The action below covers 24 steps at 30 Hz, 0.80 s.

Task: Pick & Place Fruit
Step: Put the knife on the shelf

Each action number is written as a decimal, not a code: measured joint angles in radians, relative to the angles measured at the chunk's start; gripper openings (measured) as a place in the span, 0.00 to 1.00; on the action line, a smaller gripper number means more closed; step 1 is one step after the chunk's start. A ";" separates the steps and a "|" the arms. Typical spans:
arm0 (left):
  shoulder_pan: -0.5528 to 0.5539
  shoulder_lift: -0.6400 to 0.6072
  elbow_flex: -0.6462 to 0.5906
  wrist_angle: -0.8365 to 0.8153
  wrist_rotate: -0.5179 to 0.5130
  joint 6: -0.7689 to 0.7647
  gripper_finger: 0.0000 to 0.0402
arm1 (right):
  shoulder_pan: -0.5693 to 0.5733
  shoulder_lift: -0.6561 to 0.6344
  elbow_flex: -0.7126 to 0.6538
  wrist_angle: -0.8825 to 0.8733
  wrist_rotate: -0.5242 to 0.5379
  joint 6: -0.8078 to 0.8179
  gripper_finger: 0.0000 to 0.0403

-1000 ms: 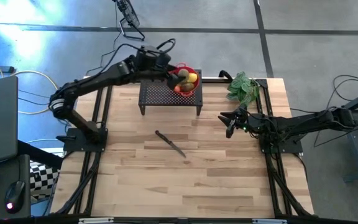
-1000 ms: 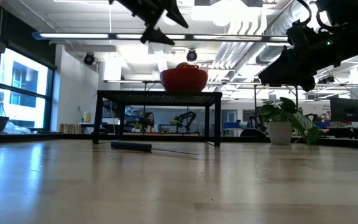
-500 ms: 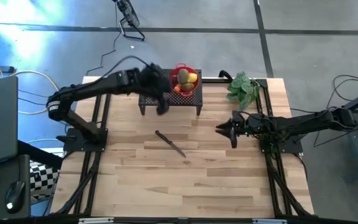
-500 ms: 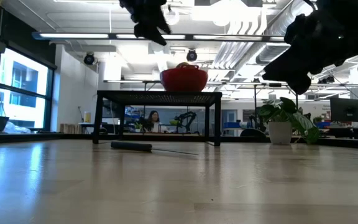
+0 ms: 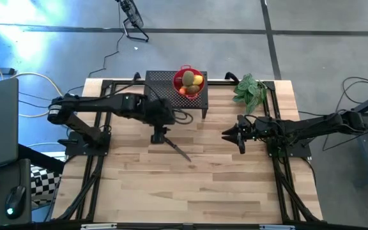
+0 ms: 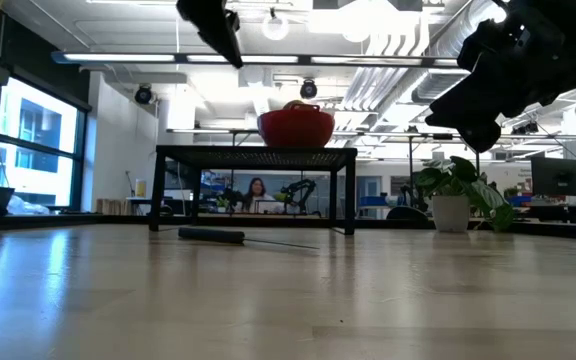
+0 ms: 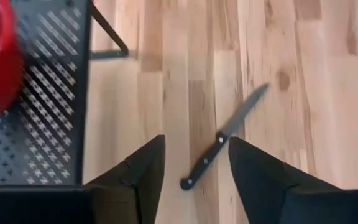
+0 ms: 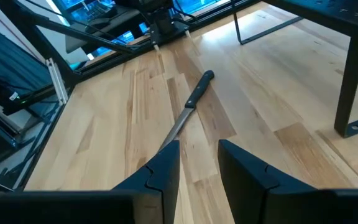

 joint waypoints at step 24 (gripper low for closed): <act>-0.004 0.002 -0.416 0.270 0.013 0.003 0.25 | 0.000 0.000 0.000 0.000 0.007 0.000 0.26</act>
